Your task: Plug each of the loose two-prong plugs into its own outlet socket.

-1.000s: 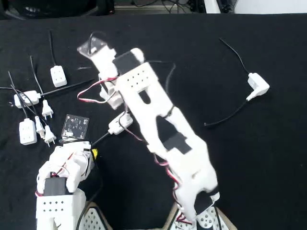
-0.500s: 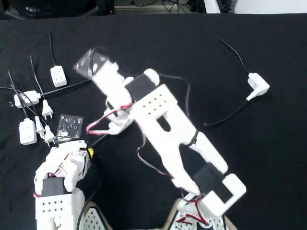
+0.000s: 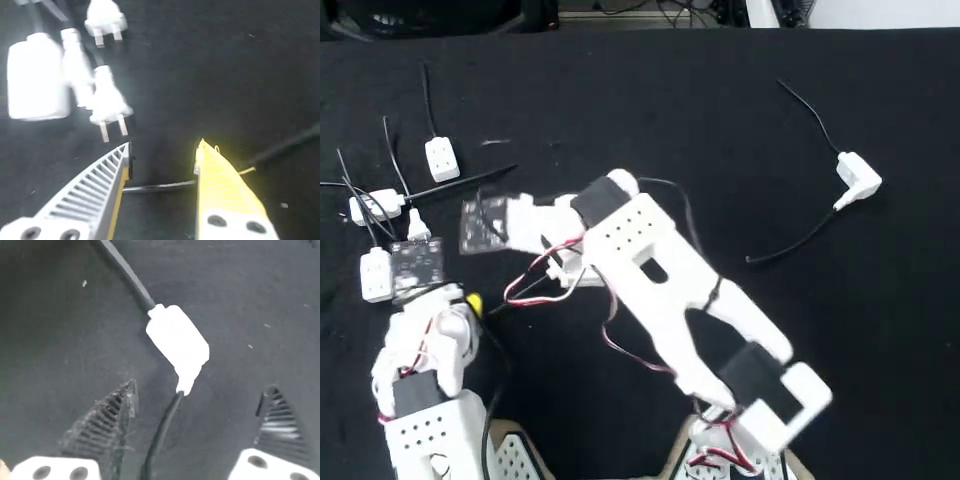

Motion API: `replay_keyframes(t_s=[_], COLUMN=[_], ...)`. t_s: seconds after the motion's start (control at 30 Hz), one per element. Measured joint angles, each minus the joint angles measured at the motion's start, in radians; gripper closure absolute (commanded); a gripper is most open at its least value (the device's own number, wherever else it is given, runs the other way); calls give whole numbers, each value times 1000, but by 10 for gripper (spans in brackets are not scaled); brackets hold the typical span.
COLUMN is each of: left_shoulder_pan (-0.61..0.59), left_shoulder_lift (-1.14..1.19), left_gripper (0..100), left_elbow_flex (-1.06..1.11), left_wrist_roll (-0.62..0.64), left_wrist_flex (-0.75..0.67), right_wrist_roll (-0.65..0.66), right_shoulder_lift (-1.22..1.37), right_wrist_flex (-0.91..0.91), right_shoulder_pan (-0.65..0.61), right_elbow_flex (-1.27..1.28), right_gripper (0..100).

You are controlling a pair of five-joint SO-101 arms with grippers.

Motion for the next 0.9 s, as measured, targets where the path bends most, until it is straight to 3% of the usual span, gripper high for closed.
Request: replay_keyframes(t_s=[0.13, 0.43, 0.5, 0.63, 0.9], left_shoulder_pan=[-81, -117, -117, -117, -117], left_shoulder_lift=[0, 0, 0, 0, 0], left_gripper=[784, 784, 784, 784, 784], left_elbow_flex=[-9, -11, -11, -11, -11], left_wrist_roll=[61, 98, 98, 98, 98], left_wrist_flex=[-3, -3, -3, -3, -3], right_wrist_roll=[106, 123, 123, 123, -60], right_shoulder_lift=[115, 307, 307, 304, 221], right_wrist_flex=[-49, -160, -161, -172, -172], right_shoulder_pan=[0, 0, 0, 15, 109], right_elbow_flex=[0, 0, 0, -3, 2], right_gripper=[678, 689, 756, 987, 985])
